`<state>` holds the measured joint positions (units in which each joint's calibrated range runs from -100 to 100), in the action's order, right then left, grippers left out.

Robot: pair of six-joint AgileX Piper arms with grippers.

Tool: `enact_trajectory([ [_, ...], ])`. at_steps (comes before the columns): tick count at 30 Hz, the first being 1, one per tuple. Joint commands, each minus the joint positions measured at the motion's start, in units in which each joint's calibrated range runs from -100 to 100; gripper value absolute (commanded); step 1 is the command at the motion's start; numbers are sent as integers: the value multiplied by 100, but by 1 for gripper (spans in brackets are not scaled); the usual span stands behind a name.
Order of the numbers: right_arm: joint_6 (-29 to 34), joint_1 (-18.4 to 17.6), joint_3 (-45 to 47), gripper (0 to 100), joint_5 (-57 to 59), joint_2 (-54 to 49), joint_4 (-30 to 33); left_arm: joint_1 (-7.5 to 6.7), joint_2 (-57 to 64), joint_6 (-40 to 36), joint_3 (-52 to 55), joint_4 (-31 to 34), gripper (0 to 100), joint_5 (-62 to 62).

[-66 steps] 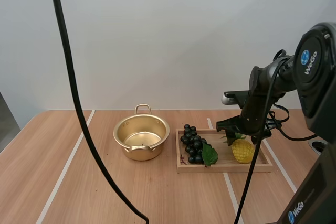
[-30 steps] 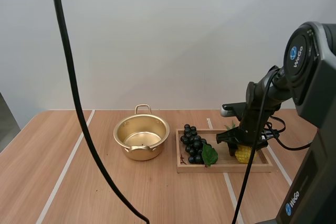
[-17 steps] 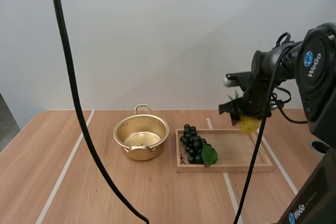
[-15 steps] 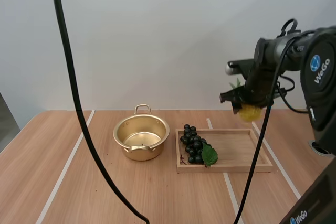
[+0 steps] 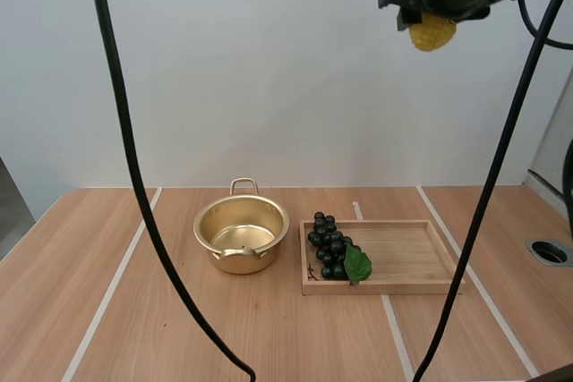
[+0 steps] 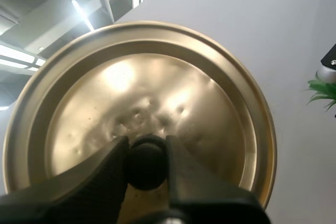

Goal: Open the pot, put the pineapple inside, and close it

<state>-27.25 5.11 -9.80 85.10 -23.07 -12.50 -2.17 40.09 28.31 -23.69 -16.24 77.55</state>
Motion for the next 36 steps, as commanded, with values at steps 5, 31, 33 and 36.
enact_trajectory([
  [5, -331, -782, -429, 0, 628, 533, -259, 5, -16, -21, -41, 16, 0, -2119],
  [31, -696, -2265, -429, 0, 1490, 3522, 564, 5, -138, -21, -38, 881, 0, -1725],
  [33, -743, -2265, -429, 0, 1490, 3691, 564, 5, -138, -21, -38, 906, 0, -1727],
  [36, -777, -2265, -417, 0, 1490, 3941, 548, 5, -198, -21, -38, 972, 0, -1727],
])
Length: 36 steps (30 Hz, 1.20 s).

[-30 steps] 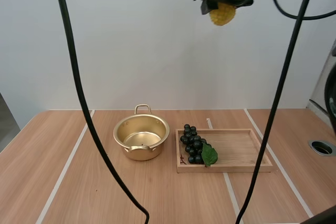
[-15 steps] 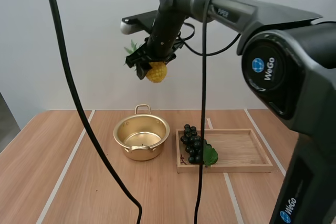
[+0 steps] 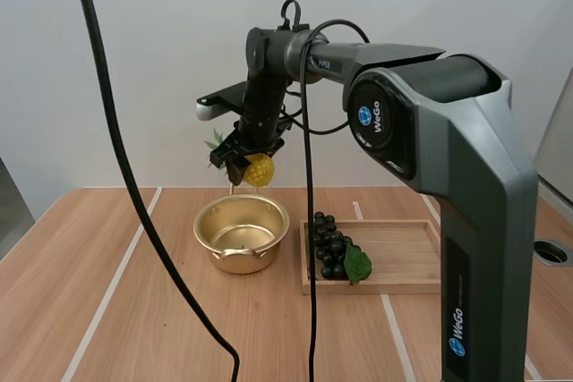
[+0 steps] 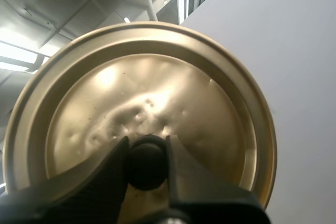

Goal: Open the pot, put the pineapple inside, and close it

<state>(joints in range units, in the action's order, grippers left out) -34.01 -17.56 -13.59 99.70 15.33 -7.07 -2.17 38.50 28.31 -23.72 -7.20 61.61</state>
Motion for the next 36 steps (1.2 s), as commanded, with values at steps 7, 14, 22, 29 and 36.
enact_trajectory([
  [7, -378, 2, 238, 0, 30, 453, -213, 5, -118, -21, -35, 144, 0, -133],
  [14, -503, 2, 568, 0, 30, 602, -268, 5, -160, -21, -35, 144, 0, 98],
  [22, -616, 2, 1120, 0, 30, 602, -258, 5, -228, -21, -35, 144, 0, 208],
  [29, -659, 2, 1437, 0, -211, 602, -270, 5, -239, -21, -35, 144, 0, 267],
  [36, -659, 2, 1502, 0, -350, 778, -393, 5, -231, -21, -35, 144, 0, 359],
])
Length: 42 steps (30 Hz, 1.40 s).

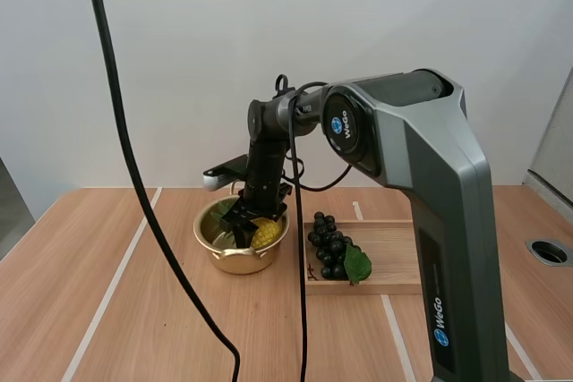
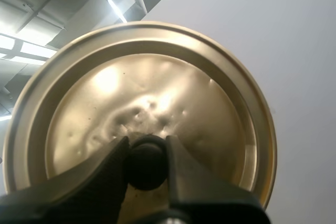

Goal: Open the pot, put the pineapple inside, and close it

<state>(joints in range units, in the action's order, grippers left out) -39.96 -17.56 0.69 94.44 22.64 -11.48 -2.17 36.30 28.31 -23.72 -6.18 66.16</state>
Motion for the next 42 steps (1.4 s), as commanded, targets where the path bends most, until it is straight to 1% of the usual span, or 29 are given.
enact_trajectory([
  [1, -65, 2, 74, 0, 175, 98, 48, 5, -11, -21, -35, 43, 0, -77],
  [16, -65, 2, 74, 0, -120, 191, 118, 5, -11, -21, -35, 43, 0, -60],
  [17, -65, 2, 74, 8, -145, 191, 149, 5, -11, -21, -35, 43, 0, -60],
  [19, -65, 2, 74, 28, -162, 191, 184, 5, -11, -21, -35, 43, 0, -60],
  [20, -65, 2, 74, 46, -162, 191, 205, 5, -11, -21, -35, 43, 0, -60],
  [22, -65, 2, 74, 77, -162, 191, 224, 5, -11, -21, -35, 43, 0, -60],
  [23, -65, 2, 74, 99, -162, 191, 233, 5, -11, -21, -35, 43, 0, -60],
  [26, -214, 2, 74, 100, -162, 191, 233, 5, -11, -21, -35, 43, 0, -60],
  [35, -213, 2, 74, 100, -343, 178, 219, 5, -11, -21, -35, 43, 0, -60],
  [42, -213, 2, 74, 100, -416, -124, 206, 5, -11, -21, -35, 43, 0, 111],
])
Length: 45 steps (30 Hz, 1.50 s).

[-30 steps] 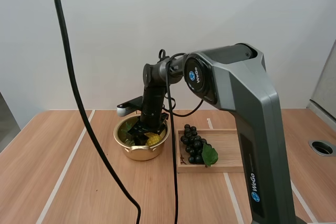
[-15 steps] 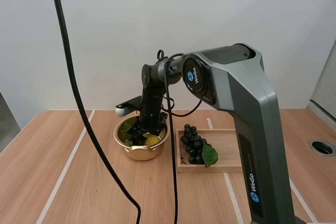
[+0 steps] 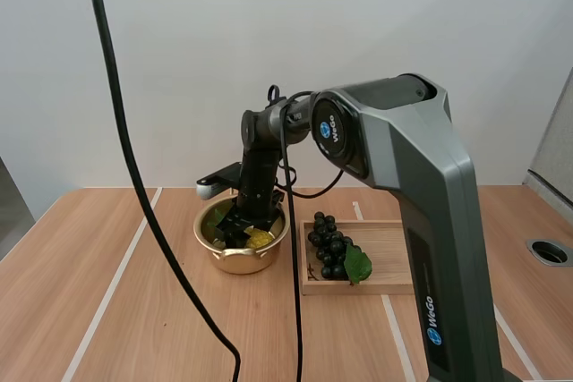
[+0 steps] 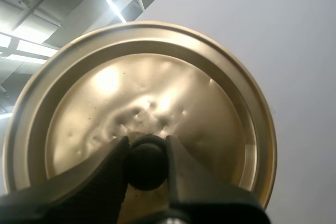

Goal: Open the pot, put the pineapple inside, and close it

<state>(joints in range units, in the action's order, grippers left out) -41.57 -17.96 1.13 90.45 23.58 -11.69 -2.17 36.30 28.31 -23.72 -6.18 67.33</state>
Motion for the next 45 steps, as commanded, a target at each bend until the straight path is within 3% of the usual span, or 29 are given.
enact_trajectory([
  [1, -52, 42, 30, 100, -17, -285, 228, 5, -11, -21, -35, 43, 0, -6],
  [19, -13, 42, -54, 100, -125, -1798, 240, 5, -11, -21, -35, 43, 0, 11],
  [24, 516, 42, -266, 100, -435, -2535, 363, 5, -11, -21, -35, 107, 0, 11],
  [28, 1245, 57, -648, 100, -485, -3068, 1041, 5, 1, -21, -35, 186, 0, 11],
  [34, 2210, 452, -1210, 100, -467, -3695, 2199, 5, 1, -21, -35, 297, 0, 11],
  [45, 2290, 1517, -1828, 100, -486, -4769, 2303, 5, 1, -480, -35, 299, 0, 98],
])
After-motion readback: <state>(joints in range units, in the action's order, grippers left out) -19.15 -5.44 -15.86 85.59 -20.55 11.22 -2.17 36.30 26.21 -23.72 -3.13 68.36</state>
